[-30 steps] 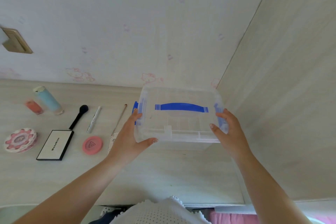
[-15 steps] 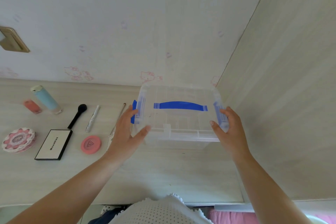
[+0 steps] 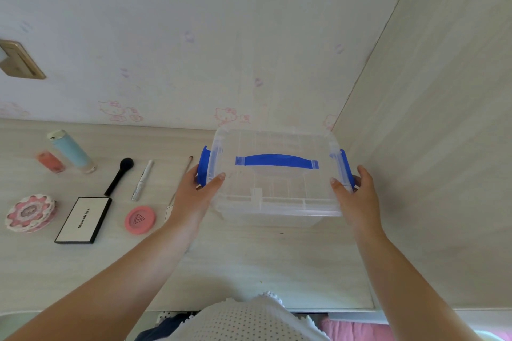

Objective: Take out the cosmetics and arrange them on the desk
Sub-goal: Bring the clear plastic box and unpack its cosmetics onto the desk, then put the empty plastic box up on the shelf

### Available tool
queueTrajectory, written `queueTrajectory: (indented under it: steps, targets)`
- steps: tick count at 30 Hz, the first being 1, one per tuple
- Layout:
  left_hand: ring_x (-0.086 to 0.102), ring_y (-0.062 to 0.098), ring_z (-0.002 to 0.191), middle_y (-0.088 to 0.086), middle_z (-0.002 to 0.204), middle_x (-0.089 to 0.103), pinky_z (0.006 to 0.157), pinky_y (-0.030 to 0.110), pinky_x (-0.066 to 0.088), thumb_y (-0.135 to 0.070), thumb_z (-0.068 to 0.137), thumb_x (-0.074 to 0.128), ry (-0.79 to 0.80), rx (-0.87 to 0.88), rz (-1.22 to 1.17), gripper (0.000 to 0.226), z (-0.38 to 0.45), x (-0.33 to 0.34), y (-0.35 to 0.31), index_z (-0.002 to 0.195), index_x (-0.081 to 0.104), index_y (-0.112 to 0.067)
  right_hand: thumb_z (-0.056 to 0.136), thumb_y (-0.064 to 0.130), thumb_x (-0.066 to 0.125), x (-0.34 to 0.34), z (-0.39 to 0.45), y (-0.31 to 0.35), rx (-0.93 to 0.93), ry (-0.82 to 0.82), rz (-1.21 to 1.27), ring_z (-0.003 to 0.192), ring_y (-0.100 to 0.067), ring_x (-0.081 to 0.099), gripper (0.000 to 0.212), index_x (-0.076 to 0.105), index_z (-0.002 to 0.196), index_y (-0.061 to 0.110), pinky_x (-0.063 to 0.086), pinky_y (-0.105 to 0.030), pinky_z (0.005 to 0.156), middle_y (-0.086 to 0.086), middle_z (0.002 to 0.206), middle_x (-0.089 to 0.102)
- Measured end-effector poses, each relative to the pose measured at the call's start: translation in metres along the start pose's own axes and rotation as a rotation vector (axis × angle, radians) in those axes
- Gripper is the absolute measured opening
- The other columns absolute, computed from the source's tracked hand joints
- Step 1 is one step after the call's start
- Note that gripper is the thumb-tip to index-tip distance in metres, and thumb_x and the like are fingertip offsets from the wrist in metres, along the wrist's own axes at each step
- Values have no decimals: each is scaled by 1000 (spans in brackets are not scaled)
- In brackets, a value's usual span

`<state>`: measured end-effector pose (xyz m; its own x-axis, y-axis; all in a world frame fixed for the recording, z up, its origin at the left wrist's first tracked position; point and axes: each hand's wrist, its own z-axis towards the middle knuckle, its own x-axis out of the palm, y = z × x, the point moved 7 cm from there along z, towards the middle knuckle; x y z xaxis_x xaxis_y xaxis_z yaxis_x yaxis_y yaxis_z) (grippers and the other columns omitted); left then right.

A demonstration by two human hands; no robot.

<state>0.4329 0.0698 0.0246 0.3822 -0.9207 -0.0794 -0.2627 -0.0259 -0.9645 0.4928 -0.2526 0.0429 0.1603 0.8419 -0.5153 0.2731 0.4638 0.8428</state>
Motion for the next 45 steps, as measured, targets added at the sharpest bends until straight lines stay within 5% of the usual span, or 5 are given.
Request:
queueTrajectory:
  steps: [9,14,29,41,45]
  targets:
    - [57,-9,70,-30,81,59,69,16,44,-17,86,64,-146,59,47,35,-6,-3,-7,97,54,-49,91,25,56,1,-5,7,-73,-2,32,75,-21,51,14,56,101,15,40,-19,62,-15,94,58]
    - [59,-5,86,-26,99,57,76,20,46,-19,86,63,-188,67,38,49,-5,-5,-6,133,51,-27,91,21,55,1,-6,9,-80,-18,27,76,-33,51,20,57,103,6,45,-31,67,-24,99,58]
    - [58,12,93,-29,99,52,84,29,48,-16,86,63,-195,124,128,46,0,-5,-11,131,53,-21,91,26,57,0,2,1,-69,-62,45,88,-6,53,37,54,128,23,36,-9,65,0,116,54]
    - [48,-2,120,-16,140,45,82,9,38,-19,89,61,46,69,-55,72,-12,1,1,148,20,-29,88,32,61,15,0,-18,135,92,342,121,-13,49,66,26,144,37,36,-35,103,9,134,47]
    - [46,-31,96,-55,101,48,73,-5,38,-7,90,57,210,132,3,56,-20,7,-11,124,35,-44,68,43,68,21,-7,-20,136,137,391,125,-12,49,75,36,136,45,34,-42,110,14,139,47]
